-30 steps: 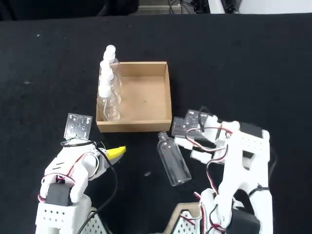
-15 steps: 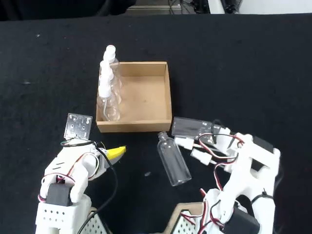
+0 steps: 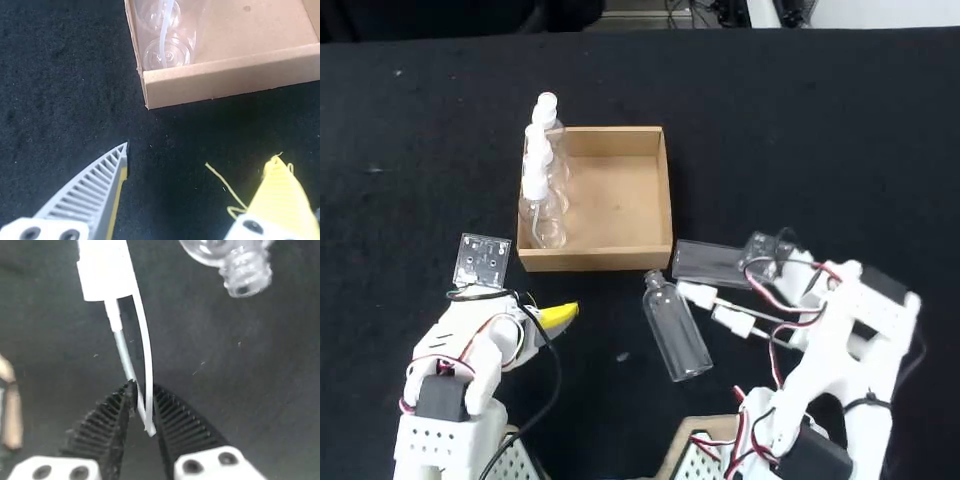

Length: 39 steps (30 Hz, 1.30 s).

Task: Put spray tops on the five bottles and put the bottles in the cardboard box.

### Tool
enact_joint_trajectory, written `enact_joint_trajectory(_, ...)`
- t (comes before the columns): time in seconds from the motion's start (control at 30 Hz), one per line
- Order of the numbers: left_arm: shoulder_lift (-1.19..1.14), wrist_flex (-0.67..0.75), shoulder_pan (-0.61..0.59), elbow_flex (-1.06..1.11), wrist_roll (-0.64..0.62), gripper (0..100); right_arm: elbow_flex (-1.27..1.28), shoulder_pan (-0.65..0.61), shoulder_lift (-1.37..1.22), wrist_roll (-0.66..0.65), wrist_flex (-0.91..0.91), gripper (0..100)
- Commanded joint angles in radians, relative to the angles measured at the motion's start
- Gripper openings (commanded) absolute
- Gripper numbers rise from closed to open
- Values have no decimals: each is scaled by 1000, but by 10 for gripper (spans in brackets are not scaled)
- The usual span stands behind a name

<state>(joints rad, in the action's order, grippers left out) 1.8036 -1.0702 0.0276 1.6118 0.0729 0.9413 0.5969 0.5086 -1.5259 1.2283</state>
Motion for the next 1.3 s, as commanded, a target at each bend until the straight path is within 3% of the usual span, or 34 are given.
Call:
enact_joint_trajectory(0.0,2,23,-12,-13,6,364,-110,-2,58,34,95,11)
enact_joint_trajectory(0.2,2,23,-12,-13,6,364,-102,-18,142,34,112,16)
enact_joint_trajectory(0.43,2,23,-12,-13,6,364,-88,-219,269,172,221,161)
enact_joint_trajectory(0.73,2,23,-12,-15,6,364,-18,-416,352,245,259,178)
enact_joint_trajectory(0.9,2,23,-12,-16,6,364,217,-539,352,304,64,178)
enact_joint_trajectory(1.1,2,23,-12,-18,6,364,298,-546,352,334,-44,254)
enact_joint_trajectory(1.27,2,21,-12,-19,6,364,355,-528,352,333,-192,233)
